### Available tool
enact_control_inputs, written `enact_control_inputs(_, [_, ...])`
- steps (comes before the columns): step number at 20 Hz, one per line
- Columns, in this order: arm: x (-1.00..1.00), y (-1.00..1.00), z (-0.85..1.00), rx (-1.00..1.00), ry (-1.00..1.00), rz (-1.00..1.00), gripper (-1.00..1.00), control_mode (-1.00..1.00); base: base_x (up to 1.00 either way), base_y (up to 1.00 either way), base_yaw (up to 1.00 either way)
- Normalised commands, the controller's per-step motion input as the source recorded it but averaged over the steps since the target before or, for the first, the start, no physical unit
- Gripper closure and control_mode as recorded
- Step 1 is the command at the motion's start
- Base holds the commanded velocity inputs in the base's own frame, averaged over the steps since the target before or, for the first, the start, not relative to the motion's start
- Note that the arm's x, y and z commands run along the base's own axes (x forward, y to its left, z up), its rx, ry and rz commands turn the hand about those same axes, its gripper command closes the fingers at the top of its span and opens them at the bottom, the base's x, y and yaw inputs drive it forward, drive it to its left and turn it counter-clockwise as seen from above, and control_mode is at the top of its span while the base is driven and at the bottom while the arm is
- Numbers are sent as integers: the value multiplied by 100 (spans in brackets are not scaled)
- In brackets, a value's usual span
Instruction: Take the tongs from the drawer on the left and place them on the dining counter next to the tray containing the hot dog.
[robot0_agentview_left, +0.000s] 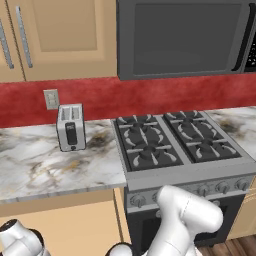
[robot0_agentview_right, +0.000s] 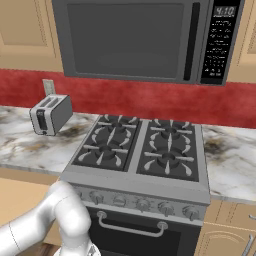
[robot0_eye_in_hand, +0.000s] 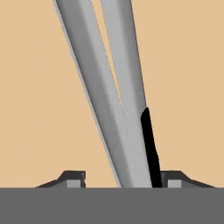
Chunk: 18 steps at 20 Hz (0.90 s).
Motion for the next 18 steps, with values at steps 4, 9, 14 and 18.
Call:
enact_control_inputs(4, [-55, -47, -28, 0, -3, -7, 100, -100, 0, 0, 0])
enact_control_inputs(9, [-44, -84, -27, 0, -2, -4, 100, -100, 0, 0, 0])
enact_control_inputs(14, [-31, -81, -40, 0, -2, -2, 100, -100, 0, 0, 0])
enact_control_inputs(18, [-18, -39, -6, 0, -6, 3, 100, -100, 0, 0, 0])
